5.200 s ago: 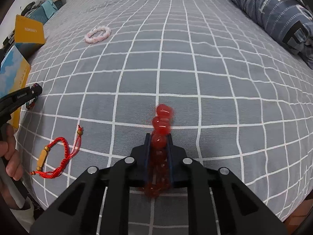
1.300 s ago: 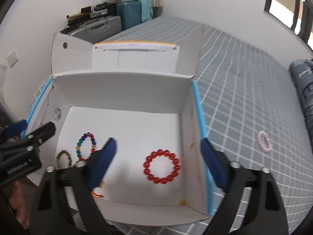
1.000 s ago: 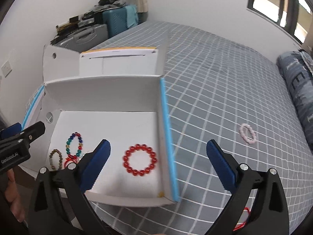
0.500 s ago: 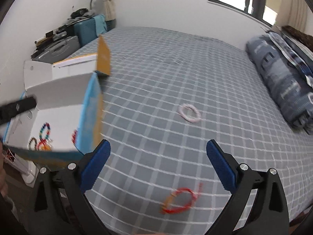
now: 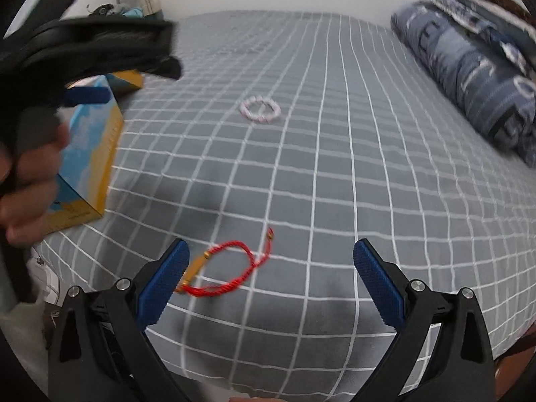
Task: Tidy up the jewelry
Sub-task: 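Move both tools back over the bed toward the pink and red cord bracelets, then grasp the pale pink bead bracelet with the left tool while the right tool grasps the red cord bracelet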
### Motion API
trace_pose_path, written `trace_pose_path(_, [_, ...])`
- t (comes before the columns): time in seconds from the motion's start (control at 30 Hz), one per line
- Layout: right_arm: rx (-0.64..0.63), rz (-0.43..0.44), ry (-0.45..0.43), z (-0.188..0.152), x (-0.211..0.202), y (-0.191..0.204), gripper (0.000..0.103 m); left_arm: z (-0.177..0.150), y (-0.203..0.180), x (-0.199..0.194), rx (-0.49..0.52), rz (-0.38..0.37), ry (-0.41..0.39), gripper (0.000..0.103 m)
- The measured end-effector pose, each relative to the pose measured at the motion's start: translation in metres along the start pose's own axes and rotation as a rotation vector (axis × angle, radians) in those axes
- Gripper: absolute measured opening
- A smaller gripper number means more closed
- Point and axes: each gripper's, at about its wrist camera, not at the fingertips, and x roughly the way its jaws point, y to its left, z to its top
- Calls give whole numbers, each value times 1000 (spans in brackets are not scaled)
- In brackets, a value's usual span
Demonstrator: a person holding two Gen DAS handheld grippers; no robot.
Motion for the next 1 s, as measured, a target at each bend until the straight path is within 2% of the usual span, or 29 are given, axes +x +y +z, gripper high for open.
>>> trace_pose_path(0.23, [5,18,50,-13,33,-10,94,33,-25,94,27,27,84,97])
trace_pose_path(0.33, [-8,20,66,-17,41,-7,94,43,-27,123,31,47,118,96])
trace_pose_path(0.5, [-23,34,99,-21,54,-3,92,57,-25,158,31,97,123,96])
trace_pose_path(0.57, [-18,45,128,-23,61,-3,84,59,-25,171,31,111,134,96])
trace_pose_path(0.7, [-15,50,132,-24,64,-3,78,56,-24,190,21,103,166,96])
trace_pose_path(0.77, [-13,50,128,-24,63,-3,67,55,-23,192,22,106,159,96])
trace_pose_path(0.8, [-11,53,127,-25,63,-3,65,54,-23,192,18,107,158,96])
trace_pose_path(0.87, [-6,54,120,-27,61,-3,54,54,-22,192,11,108,156,95])
trace_pose_path(0.9, [-6,54,116,-27,60,-3,51,53,-22,192,15,110,155,94])
trace_pose_path(1.0, [-5,45,110,-27,59,-2,39,51,-21,191,19,114,153,87])
